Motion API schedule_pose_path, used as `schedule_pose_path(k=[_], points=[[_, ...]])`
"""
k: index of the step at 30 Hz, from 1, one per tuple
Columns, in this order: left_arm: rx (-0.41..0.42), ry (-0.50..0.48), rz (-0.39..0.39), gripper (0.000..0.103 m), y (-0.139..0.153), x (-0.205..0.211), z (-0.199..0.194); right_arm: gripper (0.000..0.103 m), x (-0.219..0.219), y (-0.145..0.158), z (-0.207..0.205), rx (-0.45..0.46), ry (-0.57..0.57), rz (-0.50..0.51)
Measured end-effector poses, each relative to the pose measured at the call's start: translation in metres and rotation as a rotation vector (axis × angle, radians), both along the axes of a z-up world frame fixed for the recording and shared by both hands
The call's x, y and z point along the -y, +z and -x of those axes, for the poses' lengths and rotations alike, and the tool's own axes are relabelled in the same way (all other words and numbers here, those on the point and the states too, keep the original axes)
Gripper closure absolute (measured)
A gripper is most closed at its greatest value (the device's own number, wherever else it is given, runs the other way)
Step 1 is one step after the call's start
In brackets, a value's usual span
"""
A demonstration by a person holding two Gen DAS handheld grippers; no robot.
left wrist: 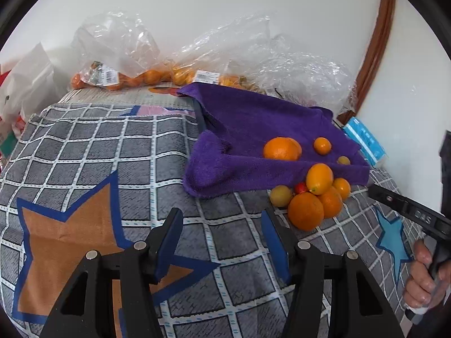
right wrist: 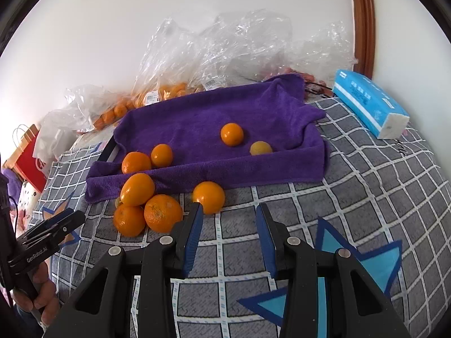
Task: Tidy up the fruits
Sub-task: 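Withdraw both tools from the towel toward the fruit on the cloth, then grasp an orange with the right tool while the left tool grasps another orange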
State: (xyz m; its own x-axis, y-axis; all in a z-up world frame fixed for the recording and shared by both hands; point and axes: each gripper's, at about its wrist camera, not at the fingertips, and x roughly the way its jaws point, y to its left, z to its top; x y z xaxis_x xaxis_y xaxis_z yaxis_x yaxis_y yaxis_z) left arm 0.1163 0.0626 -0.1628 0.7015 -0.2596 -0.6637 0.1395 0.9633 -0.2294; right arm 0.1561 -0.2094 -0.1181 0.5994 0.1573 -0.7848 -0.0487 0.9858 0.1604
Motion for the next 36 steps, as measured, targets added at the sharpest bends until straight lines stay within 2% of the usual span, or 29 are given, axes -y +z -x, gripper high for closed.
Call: schedule_pose_path(k=[4, 15, 17, 22, 25, 29, 32, 36], points=[[-0.011, -0.050, -0.019, 0.048, -0.001, 0.009, -0.001, 0.063, -0.009, -0.013, -0.015, -0.017, 0.027, 0.005], [0.004, -0.143, 0.003, 0.048, 0.002, 0.020, 0.003, 0.063, -0.015, -0.041, -0.048, -0.091, 0.073, -0.045], [0.000, -0.147, 0.012, 0.048, 0.001, 0.019, 0.002, 0.069, -0.014, -0.042, -0.048, -0.097, 0.075, -0.057], [-0.014, -0.140, 0.080, 0.050, -0.001, 0.012, -0.001, 0.069, -0.010, -0.031, -0.030, -0.012, 0.056, 0.053], [-0.017, -0.140, 0.095, 0.054, -0.001, 0.010, -0.002, 0.069, 0.000, -0.027, -0.016, 0.031, 0.051, 0.087], [-0.035, -0.121, 0.098, 0.063, -0.002, 0.009, -0.002, 0.069, 0.015, -0.029, -0.008, 0.029, 0.026, 0.066], [-0.056, -0.109, 0.145, 0.063, 0.001, 0.013, 0.002, 0.069, 0.022, -0.025, -0.003, 0.061, 0.025, 0.047], [-0.023, -0.086, 0.140, 0.063, 0.014, 0.035, 0.006, 0.069, 0.027, -0.024, 0.000, 0.076, 0.031, 0.009]])
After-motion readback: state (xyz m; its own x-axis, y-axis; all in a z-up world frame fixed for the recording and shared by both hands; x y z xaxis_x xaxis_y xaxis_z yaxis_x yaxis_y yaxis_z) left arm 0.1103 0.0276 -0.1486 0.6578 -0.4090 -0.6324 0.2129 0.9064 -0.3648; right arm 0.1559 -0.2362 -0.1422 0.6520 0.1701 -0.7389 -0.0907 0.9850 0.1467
